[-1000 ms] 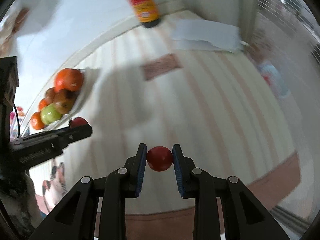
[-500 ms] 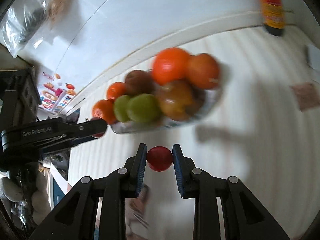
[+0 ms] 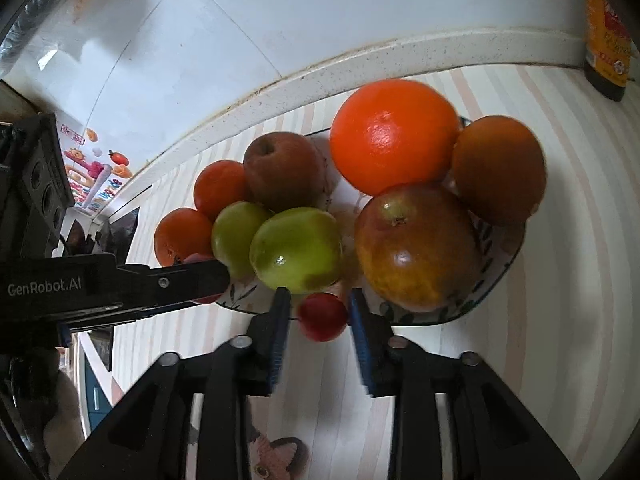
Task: Organize fruits
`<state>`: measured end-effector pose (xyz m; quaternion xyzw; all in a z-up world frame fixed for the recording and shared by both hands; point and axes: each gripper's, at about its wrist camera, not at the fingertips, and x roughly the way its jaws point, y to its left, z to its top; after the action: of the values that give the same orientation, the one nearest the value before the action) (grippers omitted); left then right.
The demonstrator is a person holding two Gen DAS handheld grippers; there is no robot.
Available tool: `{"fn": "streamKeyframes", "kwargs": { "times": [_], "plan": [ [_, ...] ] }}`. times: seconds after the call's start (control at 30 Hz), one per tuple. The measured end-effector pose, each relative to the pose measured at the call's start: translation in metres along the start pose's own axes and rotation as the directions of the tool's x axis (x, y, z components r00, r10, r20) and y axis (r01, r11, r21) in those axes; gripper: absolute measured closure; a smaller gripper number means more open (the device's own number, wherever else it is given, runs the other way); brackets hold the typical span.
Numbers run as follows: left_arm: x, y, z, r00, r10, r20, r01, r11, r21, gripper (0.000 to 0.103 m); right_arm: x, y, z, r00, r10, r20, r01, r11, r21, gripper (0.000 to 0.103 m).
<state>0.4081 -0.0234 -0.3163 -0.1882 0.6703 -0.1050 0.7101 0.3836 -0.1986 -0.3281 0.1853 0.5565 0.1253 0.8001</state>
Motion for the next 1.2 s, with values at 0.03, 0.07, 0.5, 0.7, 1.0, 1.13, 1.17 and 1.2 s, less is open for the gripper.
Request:
{"fn": "streamKeyframes", "kwargs": {
  "times": [0.03,0.07,0.5,0.7,1.0,1.13,1.17,1.2],
  "plan": [
    [0.001,-0.001,0.001,1.0,0.014,-0.008,-0.014,1.0,-0.003,0.065,0.001,0.0,0.0,1.0,0.003,0.003,-0.003,1.0,0.002,0.054],
    [0.001,-0.001,0.002,1.0,0.017,-0.009,-0.017,1.0,-0.002,0.063,0.0,0.001,-0.001,1.0,0.017,0.005,-0.017,1.0,0.005,0.046],
    [-0.048,-0.01,-0.028,0.937,0.302,0.176,-0.322,0.941,0.102,0.005,-0.079,0.004,-0.021,0.968,-0.249,0.039,0.25,0.968,-0.026,0.004],
    [-0.065,-0.012,-0.056,0.914,0.337,0.227,-0.367,0.925,0.103,0.004,-0.116,0.005,-0.014,0.942,-0.326,0.075,0.33,0.943,-0.052,0.002],
    [-0.13,-0.037,-0.113,0.887,0.282,0.365,-0.345,0.931,0.119,0.004,-0.179,0.04,-0.03,0.937,-0.321,0.141,0.335,0.938,-0.09,0.002],
    [-0.173,-0.042,-0.149,0.863,0.25,0.439,-0.34,0.93,0.139,0.004,-0.224,0.064,-0.055,0.929,-0.313,0.196,0.335,0.938,-0.088,0.002],
    [-0.182,-0.041,-0.156,0.857,0.243,0.454,-0.339,0.93,0.142,0.004,-0.238,0.072,-0.063,0.925,-0.311,0.218,0.336,0.938,-0.087,0.002],
    [-0.193,-0.041,-0.166,0.851,0.238,0.468,-0.34,0.929,0.146,0.004,-0.25,0.078,-0.07,0.921,-0.311,0.235,0.339,0.937,-0.086,0.002]
  ]
}}
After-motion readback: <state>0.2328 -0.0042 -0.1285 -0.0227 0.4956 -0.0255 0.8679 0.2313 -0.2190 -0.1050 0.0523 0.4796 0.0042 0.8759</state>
